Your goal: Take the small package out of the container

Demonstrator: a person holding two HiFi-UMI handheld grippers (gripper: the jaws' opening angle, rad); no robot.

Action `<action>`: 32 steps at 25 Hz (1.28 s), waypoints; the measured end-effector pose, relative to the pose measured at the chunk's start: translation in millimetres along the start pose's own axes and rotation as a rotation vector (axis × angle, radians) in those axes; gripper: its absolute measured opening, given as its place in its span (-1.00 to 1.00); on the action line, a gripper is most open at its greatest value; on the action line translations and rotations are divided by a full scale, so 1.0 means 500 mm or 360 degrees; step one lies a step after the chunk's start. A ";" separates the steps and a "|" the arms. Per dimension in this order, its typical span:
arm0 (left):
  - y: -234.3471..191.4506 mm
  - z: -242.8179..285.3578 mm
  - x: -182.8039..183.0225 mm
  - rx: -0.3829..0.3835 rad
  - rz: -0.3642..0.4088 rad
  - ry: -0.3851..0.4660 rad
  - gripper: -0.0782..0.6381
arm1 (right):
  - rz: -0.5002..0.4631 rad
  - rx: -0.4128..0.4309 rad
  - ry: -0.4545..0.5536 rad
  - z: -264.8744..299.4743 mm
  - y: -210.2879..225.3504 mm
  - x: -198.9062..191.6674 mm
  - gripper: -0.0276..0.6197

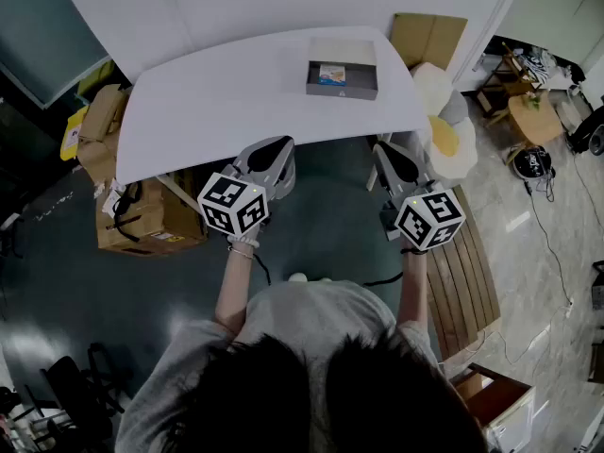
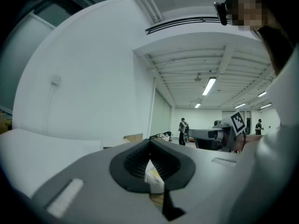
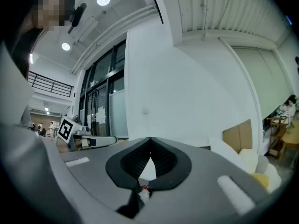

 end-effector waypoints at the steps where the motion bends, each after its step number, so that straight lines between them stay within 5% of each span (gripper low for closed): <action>1: 0.000 0.001 -0.001 0.0003 0.0003 0.0000 -0.80 | 0.0007 0.0005 0.0005 0.000 0.001 -0.002 -0.88; 32: -0.033 0.074 -0.027 0.0079 -0.0062 -0.0045 -0.80 | 0.0149 0.0125 0.0004 0.072 0.068 -0.037 -0.88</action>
Point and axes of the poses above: the fingertips, and each gripper's own axes: z forward along the fingers, y to its right, x out of its top, the point moved 3 cm from there along -z, backward along the fingers, and after that the axes turned 11 degrees about -z, right-handed, at the moved point
